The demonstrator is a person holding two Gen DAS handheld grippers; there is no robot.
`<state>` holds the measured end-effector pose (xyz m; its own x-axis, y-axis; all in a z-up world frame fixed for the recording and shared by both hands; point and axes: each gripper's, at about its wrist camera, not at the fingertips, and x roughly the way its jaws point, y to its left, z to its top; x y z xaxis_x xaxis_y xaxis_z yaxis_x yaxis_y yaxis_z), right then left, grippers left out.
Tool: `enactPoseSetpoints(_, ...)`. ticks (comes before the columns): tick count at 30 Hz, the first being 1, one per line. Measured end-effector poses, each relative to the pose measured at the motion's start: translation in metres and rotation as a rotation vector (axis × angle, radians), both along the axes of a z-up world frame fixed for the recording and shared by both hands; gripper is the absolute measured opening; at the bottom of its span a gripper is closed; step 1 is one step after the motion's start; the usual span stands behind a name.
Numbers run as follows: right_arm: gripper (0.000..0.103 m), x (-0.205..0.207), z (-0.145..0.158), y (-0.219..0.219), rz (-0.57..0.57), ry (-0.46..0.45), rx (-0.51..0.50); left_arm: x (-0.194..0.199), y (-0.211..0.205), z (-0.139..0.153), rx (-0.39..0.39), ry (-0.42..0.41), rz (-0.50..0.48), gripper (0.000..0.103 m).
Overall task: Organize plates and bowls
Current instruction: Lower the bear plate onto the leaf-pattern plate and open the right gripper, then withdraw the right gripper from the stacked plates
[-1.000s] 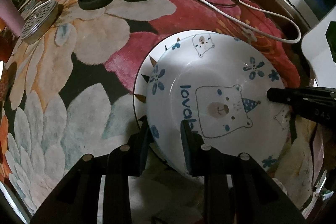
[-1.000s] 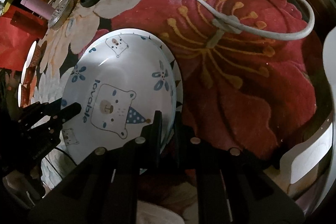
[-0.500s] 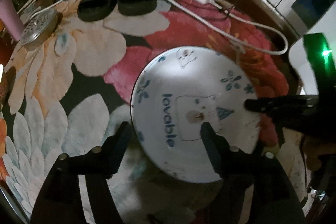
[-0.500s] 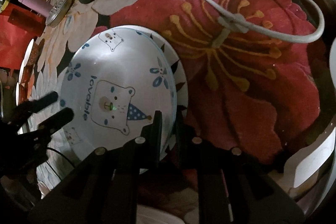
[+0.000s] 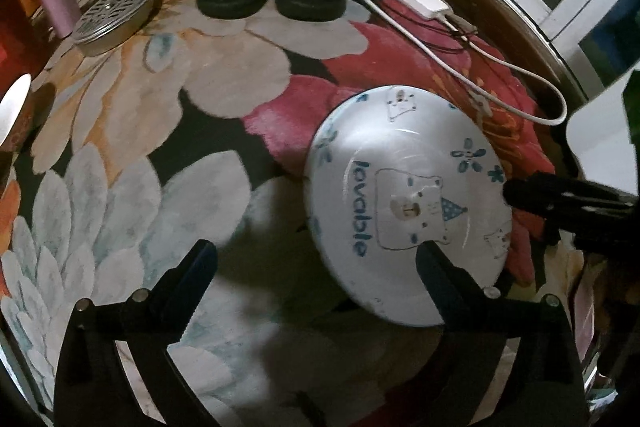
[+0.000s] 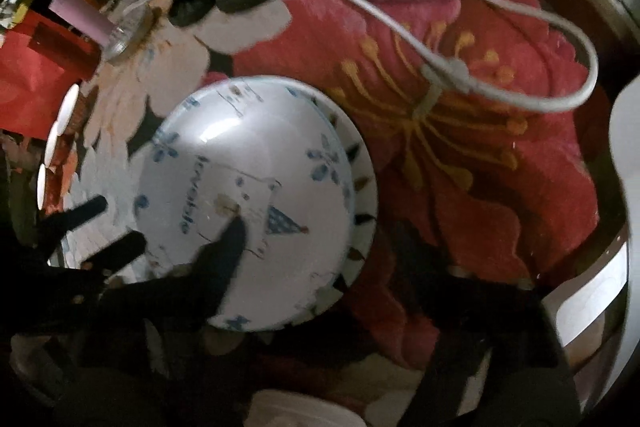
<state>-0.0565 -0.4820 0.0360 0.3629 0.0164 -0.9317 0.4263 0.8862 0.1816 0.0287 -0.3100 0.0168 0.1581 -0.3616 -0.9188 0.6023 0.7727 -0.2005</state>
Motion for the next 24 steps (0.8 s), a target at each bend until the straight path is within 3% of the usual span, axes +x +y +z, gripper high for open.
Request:
enactPoseSetpoints(4,0.1,0.013,0.01,0.018,0.045,-0.025,-0.032,0.002,0.01,0.001,0.009,-0.006,0.005,0.101)
enactPoseSetpoints(24,0.1,0.038,0.002,0.068,0.122,-0.02,0.036,0.026,0.082,0.004,0.047,-0.015,0.128,0.101)
